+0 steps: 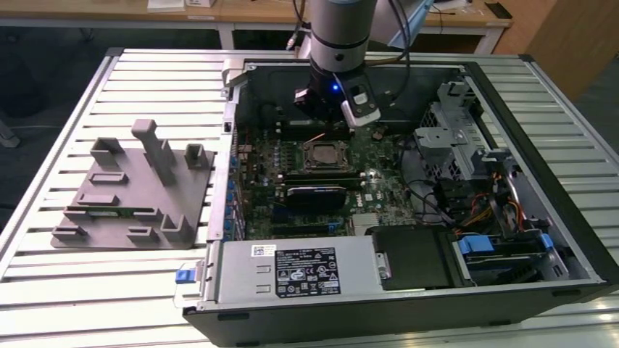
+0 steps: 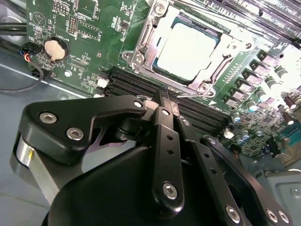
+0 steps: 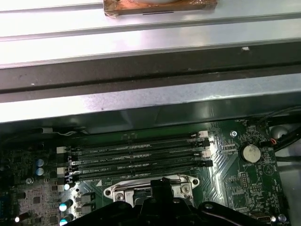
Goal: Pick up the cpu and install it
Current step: 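Install the first cpu locking lever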
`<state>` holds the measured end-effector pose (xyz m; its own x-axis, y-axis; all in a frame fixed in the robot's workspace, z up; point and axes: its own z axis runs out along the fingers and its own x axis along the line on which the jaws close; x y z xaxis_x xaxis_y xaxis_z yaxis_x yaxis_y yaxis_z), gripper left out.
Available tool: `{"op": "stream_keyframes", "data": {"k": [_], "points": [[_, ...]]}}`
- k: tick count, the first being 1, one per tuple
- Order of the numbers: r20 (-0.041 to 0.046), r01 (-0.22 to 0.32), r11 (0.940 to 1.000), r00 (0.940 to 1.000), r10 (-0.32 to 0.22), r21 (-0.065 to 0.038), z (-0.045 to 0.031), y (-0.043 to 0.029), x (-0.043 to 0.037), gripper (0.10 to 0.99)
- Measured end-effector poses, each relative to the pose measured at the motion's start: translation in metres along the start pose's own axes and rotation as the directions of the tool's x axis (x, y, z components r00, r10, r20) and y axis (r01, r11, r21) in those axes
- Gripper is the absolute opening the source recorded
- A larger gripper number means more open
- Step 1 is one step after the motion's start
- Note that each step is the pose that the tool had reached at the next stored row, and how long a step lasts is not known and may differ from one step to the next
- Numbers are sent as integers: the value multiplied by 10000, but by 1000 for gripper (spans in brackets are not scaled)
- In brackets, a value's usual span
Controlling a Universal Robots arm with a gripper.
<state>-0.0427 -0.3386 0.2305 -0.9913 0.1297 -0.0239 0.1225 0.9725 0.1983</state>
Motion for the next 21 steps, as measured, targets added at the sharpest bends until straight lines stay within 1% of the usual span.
{"op": "stream_keyframes", "data": {"k": [7,9,10,11,15,21], "points": [[9,4,10000,10000,-4,78,30,16,3,106],[14,4,9999,10000,-4,115,41,19,5,106],[20,8,9999,10000,-8,161,53,26,6,106],[22,8,9998,10000,-9,178,59,30,7,106],[24,9,9998,10000,-9,192,83,49,10,106],[26,10,9998,10000,-11,215,126,101,19,106]]}}
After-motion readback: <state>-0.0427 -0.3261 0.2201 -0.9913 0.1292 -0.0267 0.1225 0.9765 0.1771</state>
